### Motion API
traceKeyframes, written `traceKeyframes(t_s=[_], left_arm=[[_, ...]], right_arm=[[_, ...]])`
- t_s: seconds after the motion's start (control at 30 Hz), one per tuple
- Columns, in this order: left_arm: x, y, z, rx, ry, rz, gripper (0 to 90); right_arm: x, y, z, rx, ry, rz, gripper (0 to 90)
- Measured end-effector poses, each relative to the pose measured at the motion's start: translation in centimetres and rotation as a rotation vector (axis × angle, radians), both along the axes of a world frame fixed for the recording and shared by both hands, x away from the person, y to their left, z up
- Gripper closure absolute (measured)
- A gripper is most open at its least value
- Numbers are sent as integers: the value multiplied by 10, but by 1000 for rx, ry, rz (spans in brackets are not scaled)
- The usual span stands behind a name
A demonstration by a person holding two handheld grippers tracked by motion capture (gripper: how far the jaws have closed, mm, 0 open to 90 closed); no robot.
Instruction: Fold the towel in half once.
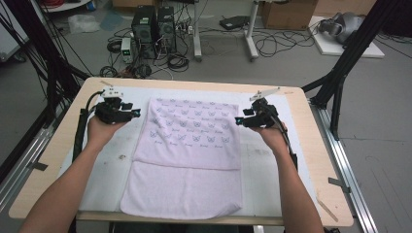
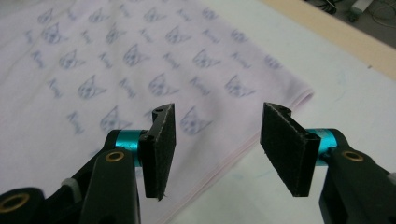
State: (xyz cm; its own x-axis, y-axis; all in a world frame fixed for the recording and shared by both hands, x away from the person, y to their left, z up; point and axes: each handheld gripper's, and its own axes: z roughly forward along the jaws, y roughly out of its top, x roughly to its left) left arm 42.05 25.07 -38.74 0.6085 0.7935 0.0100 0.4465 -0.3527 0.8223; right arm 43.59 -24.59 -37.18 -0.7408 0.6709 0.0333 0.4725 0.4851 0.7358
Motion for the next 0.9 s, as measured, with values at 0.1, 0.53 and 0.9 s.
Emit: traceKeyframes(t_s=[0.1, 0.53, 0.9], left_arm=[[-21, 0, -12, 8, 2, -48, 554], [-62, -9, -42, -2, 73, -233, 638], [-78, -14, -55, 51, 102, -324, 633]], right_arm=[[-20, 5, -10, -3, 6, 43, 471], [-70, 17, -44, 8, 94, 136, 519], [-91, 14, -59, 19, 35, 177, 548]])
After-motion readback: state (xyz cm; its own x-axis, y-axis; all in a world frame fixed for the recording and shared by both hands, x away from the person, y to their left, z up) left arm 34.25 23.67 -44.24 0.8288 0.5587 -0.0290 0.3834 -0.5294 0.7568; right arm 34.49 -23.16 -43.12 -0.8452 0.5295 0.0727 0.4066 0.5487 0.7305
